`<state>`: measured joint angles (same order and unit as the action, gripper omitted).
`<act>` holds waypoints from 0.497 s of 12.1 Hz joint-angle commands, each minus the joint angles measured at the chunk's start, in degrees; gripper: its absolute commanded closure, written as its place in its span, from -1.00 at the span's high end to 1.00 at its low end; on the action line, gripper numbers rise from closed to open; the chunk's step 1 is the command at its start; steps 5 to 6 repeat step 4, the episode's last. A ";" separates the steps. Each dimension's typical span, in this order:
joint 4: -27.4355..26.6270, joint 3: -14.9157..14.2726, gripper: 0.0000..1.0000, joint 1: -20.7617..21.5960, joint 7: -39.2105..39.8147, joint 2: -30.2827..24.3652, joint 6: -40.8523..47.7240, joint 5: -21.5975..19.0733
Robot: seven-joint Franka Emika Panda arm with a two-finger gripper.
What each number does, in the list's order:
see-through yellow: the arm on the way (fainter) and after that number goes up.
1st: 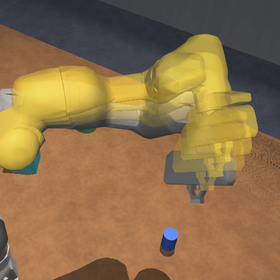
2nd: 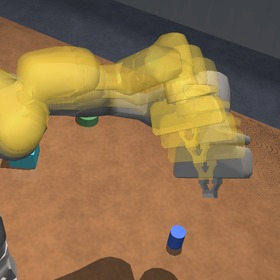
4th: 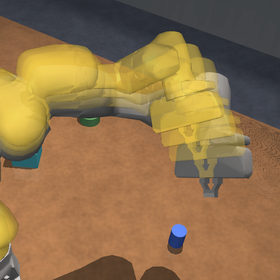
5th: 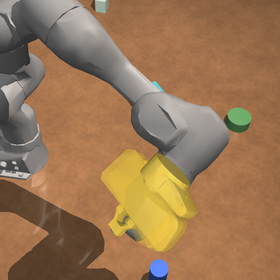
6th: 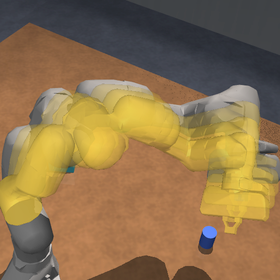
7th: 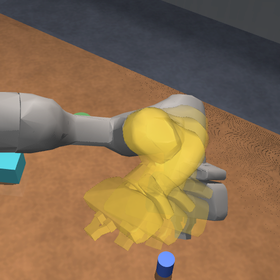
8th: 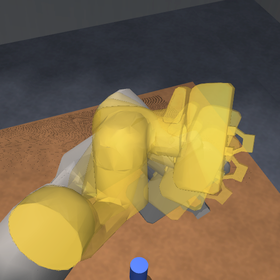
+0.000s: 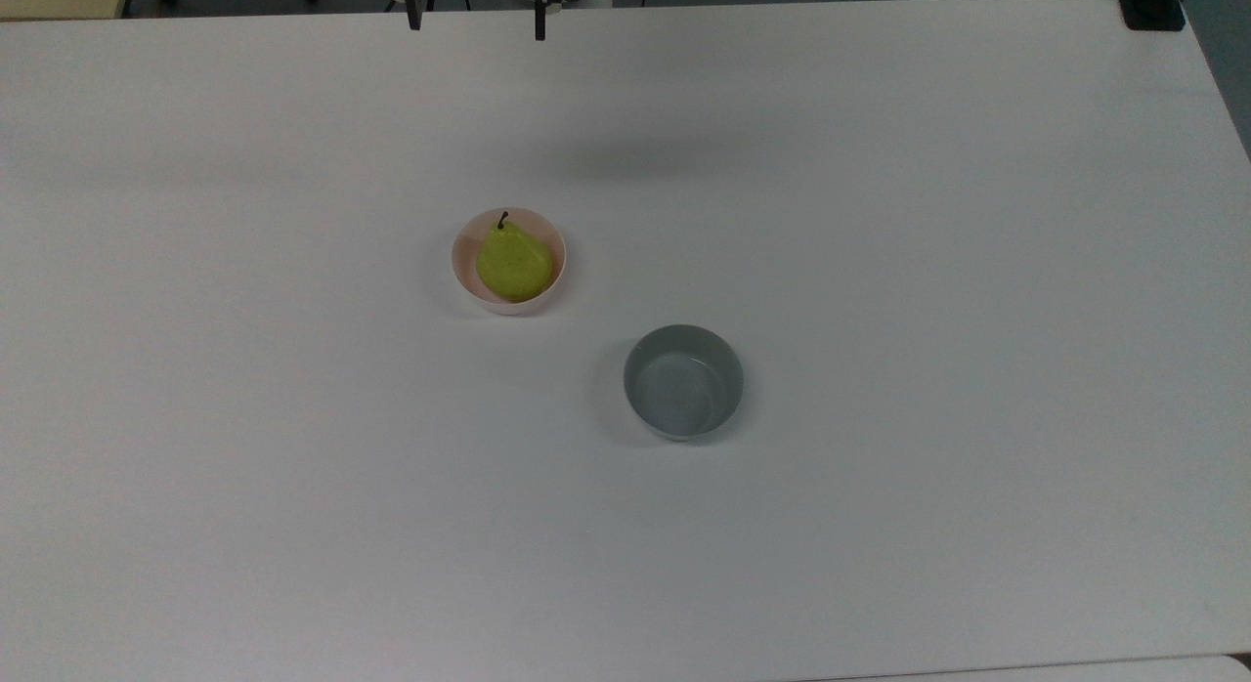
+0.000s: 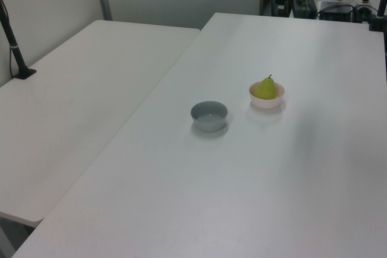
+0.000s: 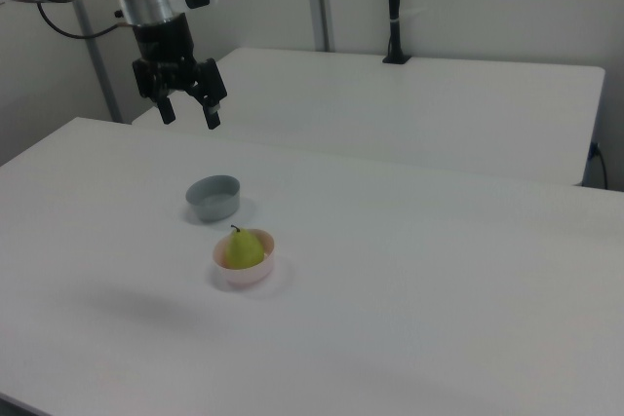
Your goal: Place the pear in the bowl
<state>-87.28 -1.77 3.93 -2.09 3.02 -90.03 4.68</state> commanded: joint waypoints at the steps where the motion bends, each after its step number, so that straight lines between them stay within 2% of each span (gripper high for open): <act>1: -1.67 -0.42 1.00 0.55 -1.25 -1.18 0.65 -0.81; 6: -1.58 -0.34 1.00 0.46 -1.34 -1.18 0.74 -0.81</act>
